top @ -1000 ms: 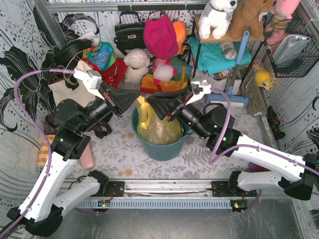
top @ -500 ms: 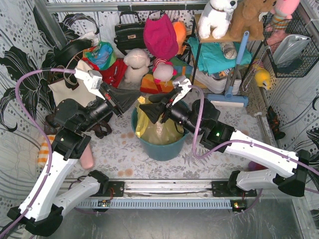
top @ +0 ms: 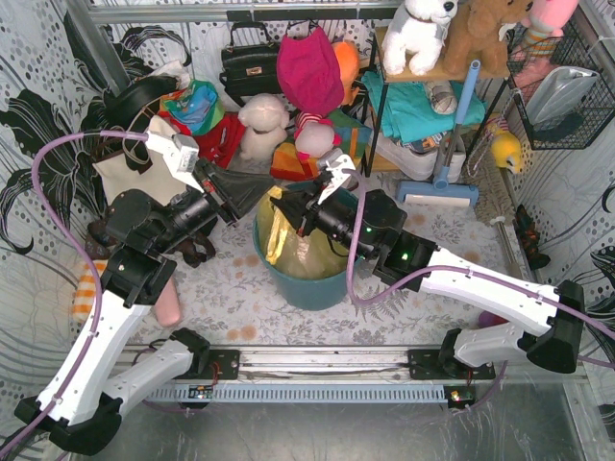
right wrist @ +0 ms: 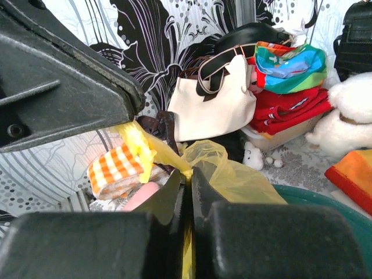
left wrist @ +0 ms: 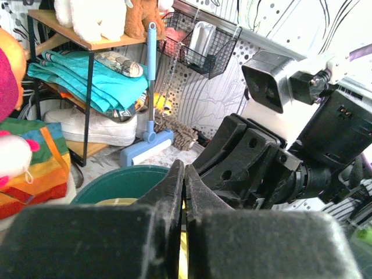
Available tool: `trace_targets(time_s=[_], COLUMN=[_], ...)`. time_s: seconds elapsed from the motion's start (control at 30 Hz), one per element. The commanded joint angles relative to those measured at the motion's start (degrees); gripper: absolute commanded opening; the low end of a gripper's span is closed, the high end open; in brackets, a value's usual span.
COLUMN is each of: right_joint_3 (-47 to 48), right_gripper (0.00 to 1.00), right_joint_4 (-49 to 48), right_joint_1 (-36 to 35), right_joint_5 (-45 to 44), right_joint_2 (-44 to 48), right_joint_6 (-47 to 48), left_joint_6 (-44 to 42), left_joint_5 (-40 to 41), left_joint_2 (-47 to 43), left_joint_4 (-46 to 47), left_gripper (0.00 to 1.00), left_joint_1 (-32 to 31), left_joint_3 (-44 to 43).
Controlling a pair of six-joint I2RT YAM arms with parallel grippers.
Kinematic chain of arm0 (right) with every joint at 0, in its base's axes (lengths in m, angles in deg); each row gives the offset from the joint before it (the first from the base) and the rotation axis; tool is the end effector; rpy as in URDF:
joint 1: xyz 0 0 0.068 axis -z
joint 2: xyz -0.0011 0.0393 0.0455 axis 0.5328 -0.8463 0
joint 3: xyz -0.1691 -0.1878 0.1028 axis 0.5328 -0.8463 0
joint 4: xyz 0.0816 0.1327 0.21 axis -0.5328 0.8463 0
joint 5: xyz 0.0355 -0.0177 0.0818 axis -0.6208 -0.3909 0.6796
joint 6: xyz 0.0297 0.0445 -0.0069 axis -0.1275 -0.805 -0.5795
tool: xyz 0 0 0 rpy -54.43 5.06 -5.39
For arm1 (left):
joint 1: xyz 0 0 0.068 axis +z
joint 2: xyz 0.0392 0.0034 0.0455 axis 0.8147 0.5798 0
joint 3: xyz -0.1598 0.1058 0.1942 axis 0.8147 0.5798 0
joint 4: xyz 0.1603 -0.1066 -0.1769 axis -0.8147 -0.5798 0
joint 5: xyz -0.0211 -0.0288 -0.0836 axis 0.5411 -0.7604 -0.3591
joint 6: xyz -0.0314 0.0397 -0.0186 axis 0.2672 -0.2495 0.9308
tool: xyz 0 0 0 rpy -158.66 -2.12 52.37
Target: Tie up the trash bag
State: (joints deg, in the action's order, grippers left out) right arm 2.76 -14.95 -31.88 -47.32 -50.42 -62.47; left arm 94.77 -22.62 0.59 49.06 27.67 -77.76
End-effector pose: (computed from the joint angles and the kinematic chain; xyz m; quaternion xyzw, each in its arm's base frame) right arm 0.1362 0.2666 0.4318 -0.2081 0.5774 0.4466 0.6510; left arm 0.1333 -0.0856 0.4733 0.2126 0.5813 -0.4441 0.6478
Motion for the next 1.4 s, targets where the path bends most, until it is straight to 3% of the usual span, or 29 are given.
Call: trace_targets(time_s=[0.0,0.07,0.13,0.4,0.7,0.9,1.03,1.37], right_joint_3=[0.4,0.2,0.3,0.3,-0.2,-0.8,-1.2,-2.3], right_gripper=[0.00,0.00,0.00,0.00,0.00,0.00,0.00,0.00], right_joint_4=[-5.1,-5.4,-5.6,-6.3,-6.6,-7.0,-7.4,-7.3], right_joint_1=[0.2,0.2,0.2,0.2,0.2,0.2,0.2,0.2], right_joint_5=[-1.7,-1.8,-1.7,-0.8,-0.4,0.3,0.4,-1.1], right_joint_2=[1.7,1.9,2.1,2.2,2.4,2.5,2.7,3.6], right_joint_6=[1.0,1.0,0.9,0.2,-0.1,-1.1,-1.7,-1.4], left_joint_6=[0.5,0.5,0.3,-2.4,4.2,4.9,4.8,4.6], left_joint_5=[0.3,2.5,4.3,3.9,-0.5,-0.4,-1.2,-2.5], left_joint_2=[-0.7,-1.4,-2.1,-4.8,-2.6,1.3,2.7,-0.2], left_joint_4=[2.8,1.7,0.1,-2.9,10.3,16.0,17.9,16.1], left_gripper=[0.25,0.48,0.60,0.75,0.77,0.71,0.66,0.71], left_joint_1=[0.3,0.3,0.3,0.2,0.2,0.3,0.2,0.3], left_joint_3=[-0.1,0.1,0.2,4.3,10.5,9.2,7.7,7.7])
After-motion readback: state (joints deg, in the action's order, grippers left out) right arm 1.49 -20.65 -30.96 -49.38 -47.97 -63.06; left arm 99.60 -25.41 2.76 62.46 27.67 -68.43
